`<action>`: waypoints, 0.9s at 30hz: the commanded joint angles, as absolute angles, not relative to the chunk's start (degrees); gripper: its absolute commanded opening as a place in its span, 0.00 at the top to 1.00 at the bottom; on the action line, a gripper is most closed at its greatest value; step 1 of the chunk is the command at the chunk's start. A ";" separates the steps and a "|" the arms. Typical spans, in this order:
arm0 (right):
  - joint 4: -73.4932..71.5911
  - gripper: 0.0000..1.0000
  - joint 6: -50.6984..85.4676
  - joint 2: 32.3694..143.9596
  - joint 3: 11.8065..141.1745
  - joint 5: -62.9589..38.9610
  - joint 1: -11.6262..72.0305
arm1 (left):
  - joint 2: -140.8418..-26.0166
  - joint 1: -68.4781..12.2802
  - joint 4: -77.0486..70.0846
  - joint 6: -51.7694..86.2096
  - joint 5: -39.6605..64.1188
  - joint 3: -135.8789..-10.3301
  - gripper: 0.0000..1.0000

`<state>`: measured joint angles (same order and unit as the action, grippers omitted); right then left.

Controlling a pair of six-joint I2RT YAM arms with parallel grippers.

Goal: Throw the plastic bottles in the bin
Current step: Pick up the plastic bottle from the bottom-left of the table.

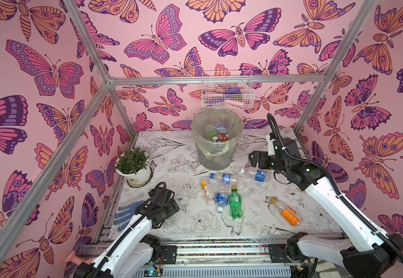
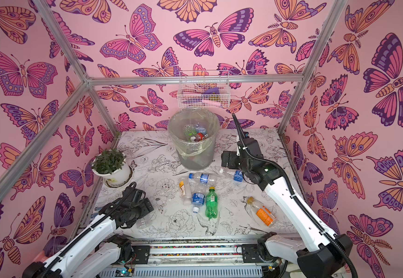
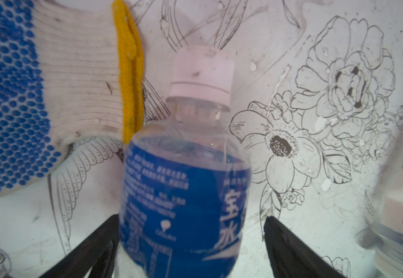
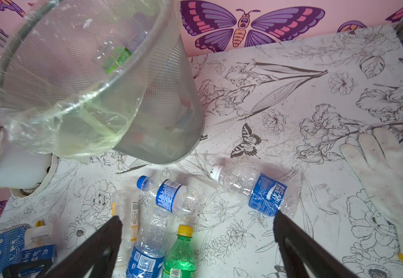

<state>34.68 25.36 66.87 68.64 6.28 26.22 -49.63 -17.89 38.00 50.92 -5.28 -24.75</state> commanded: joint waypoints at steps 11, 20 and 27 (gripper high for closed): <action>33.53 0.01 29.26 61.70 58.74 6.00 25.75 | -48.62 -17.54 35.95 51.25 -3.78 -23.38 0.60; 33.83 0.01 29.70 60.72 57.40 6.02 25.60 | -46.90 -18.02 36.25 49.74 -2.64 -25.22 1.00; 34.10 0.01 29.79 60.36 56.87 6.16 25.58 | -46.04 -18.62 37.64 49.23 -3.16 -27.56 1.00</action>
<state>34.00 28.80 61.30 57.23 5.96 25.96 -46.81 -18.26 35.79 49.98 -2.79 -25.80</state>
